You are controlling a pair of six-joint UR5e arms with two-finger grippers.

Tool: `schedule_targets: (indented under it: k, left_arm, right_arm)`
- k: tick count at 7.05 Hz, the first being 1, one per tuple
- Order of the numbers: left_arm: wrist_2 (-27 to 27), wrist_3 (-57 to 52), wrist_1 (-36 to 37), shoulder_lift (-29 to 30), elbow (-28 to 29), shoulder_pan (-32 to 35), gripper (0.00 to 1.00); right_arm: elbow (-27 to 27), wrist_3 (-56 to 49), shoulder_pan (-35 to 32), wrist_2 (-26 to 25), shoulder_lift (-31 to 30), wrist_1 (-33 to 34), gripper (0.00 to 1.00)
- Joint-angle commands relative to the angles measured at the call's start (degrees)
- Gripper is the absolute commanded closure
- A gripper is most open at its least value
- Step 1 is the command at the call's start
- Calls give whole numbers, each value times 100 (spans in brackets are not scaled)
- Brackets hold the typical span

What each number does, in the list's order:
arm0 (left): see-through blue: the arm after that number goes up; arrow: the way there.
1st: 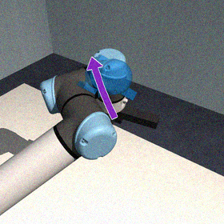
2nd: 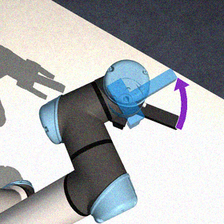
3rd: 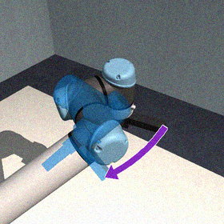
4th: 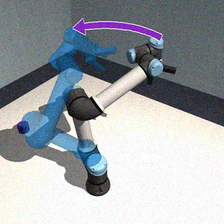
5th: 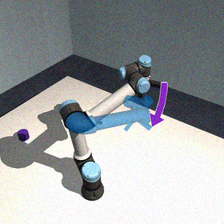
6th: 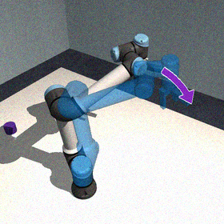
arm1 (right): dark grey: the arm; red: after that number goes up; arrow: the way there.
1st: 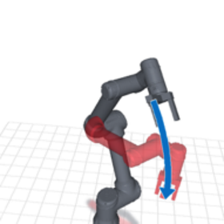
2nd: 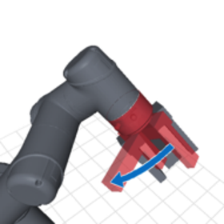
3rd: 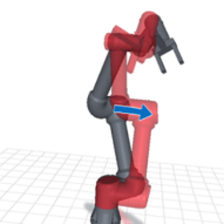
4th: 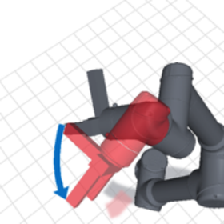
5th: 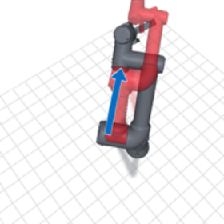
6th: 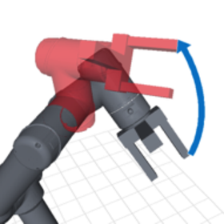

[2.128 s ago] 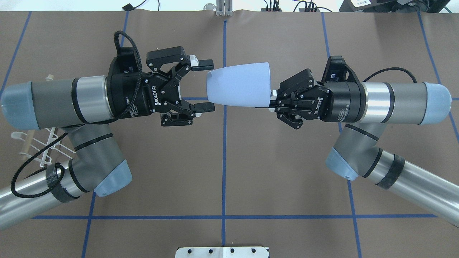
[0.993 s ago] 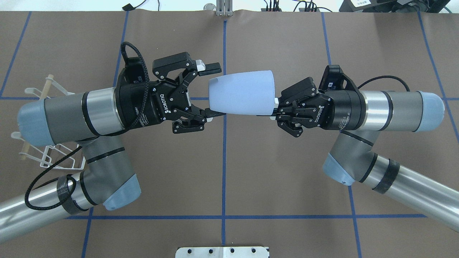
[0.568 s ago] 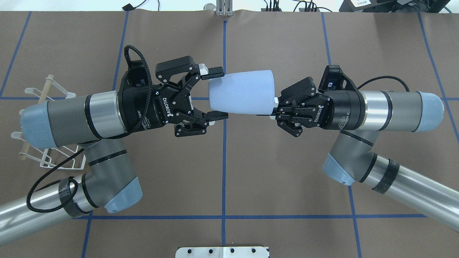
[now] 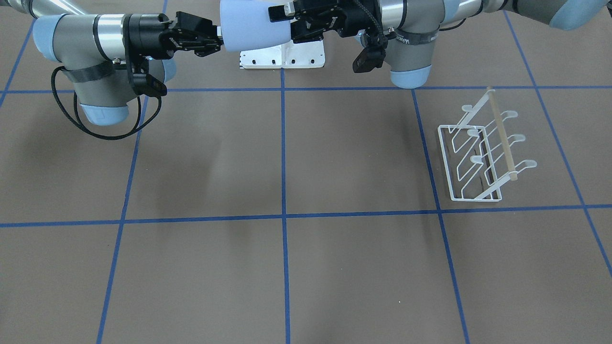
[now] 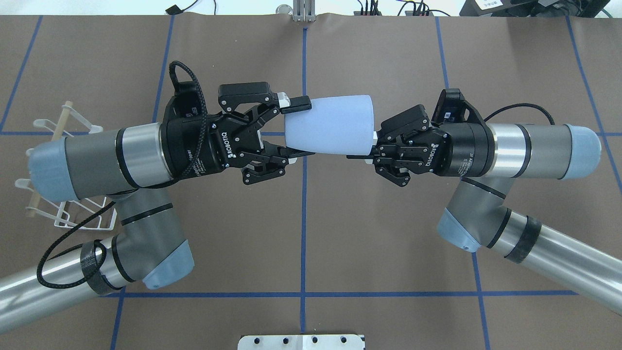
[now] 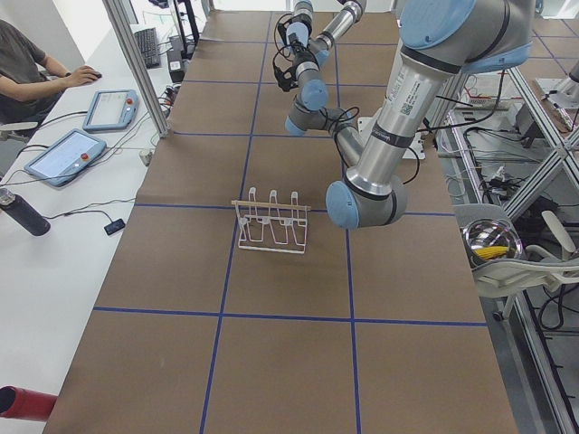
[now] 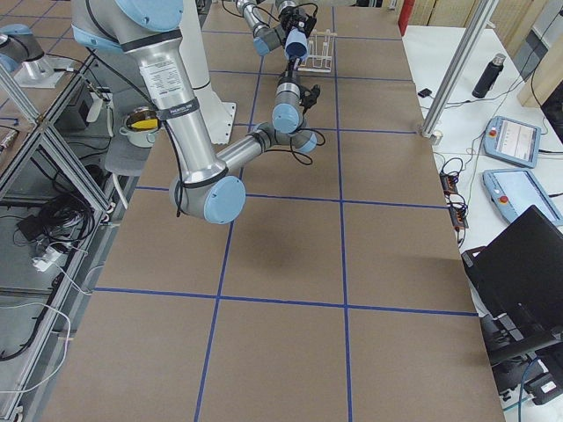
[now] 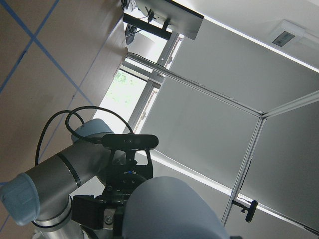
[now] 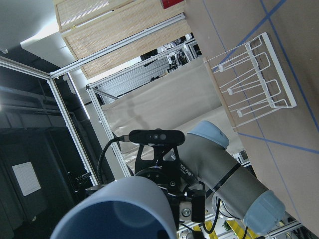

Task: Hang cup on cup holder
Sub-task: 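Open and withdraw the right gripper while the left gripper carries the cup away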

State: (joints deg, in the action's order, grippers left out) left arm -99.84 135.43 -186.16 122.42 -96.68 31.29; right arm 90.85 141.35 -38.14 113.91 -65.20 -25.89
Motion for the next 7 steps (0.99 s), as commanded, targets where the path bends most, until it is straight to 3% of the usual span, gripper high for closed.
schedule_targets:
  k: [1,3,4,5,7]
  left_arm:
    - [8,-25,1,-16,0,0,100]
    - [8,-287,80,-77,0,61,100]
    - [-18,-863,280,-278,0,123,100]
    - [-184,-1347,935,-289,-70,323,100]
    - [-1741,-2130,2630,-358,-516,1496,100]
  right_arm:
    - [64,-3,-280,156,-71,-4,0]
    - [56,-203,-824,515,-395,-143,0]
    - [4,-918,-1131,1023,-684,-162,0]
    - [-23,-1787,-1378,1332,-1087,-118,0]
    - [-321,-2873,-1940,1781,-1581,-65,0]
